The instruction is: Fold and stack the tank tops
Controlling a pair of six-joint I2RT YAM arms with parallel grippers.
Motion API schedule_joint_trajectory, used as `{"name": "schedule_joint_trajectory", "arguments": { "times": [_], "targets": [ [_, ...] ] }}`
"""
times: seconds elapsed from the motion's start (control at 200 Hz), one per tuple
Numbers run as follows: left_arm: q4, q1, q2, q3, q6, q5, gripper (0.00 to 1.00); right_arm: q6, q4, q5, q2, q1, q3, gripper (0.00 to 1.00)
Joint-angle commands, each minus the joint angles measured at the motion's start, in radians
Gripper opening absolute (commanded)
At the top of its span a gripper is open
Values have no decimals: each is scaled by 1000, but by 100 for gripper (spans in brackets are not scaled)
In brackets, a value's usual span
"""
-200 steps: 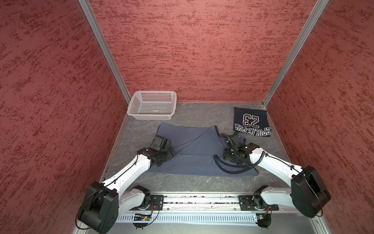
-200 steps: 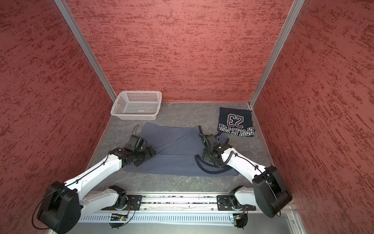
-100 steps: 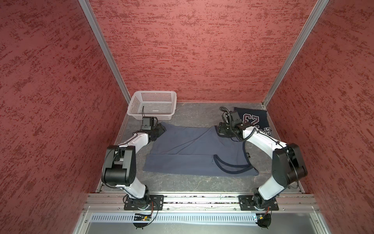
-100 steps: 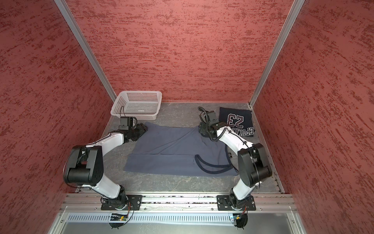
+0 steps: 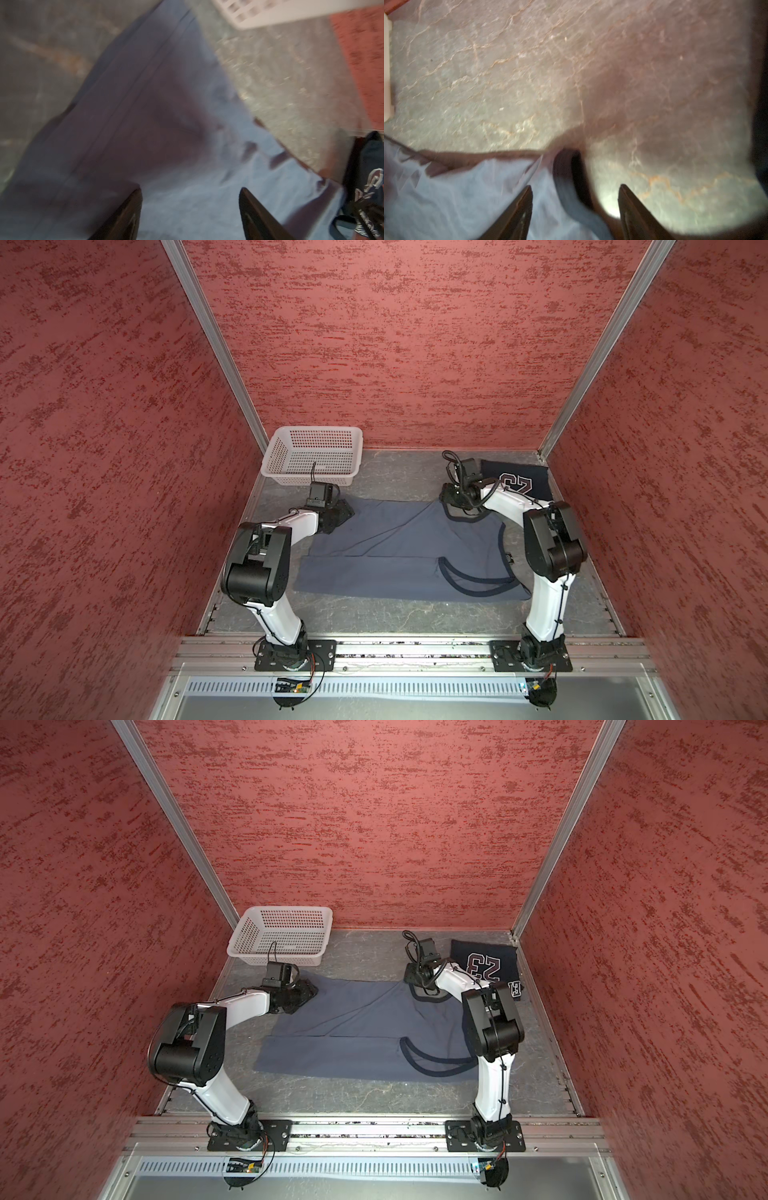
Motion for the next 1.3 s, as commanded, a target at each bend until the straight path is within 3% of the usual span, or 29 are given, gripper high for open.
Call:
{"name": "schedule_joint_trajectory", "arguments": {
  "times": [0.0, 0.21, 0.456, 0.656, 0.982, 1.292],
  "targets": [
    [-42, -2, -9, -27, -31, -38, 76, -35, -10, -26, 55, -2, 71, 60],
    [-104, -1, -71, -104, -56, -74, 77, -49, -28, -81, 135, -1, 139, 47],
    [-150, -22, -256, -253, -109, -114, 78, -63, -29, -121, 140, 11, 137, 35],
    [-182, -4, -308, -180, -75, -98, 80, -70, -37, -131, 148, 36, 158, 34],
    [-199, 144, -66, 105, 9, -103, 79, -71, -41, -106, 148, 39, 160, 33],
    [-155, 147, 143, 248, 41, -122, 67, -77, -37, -112, 146, 46, 154, 32]
  ]
}}
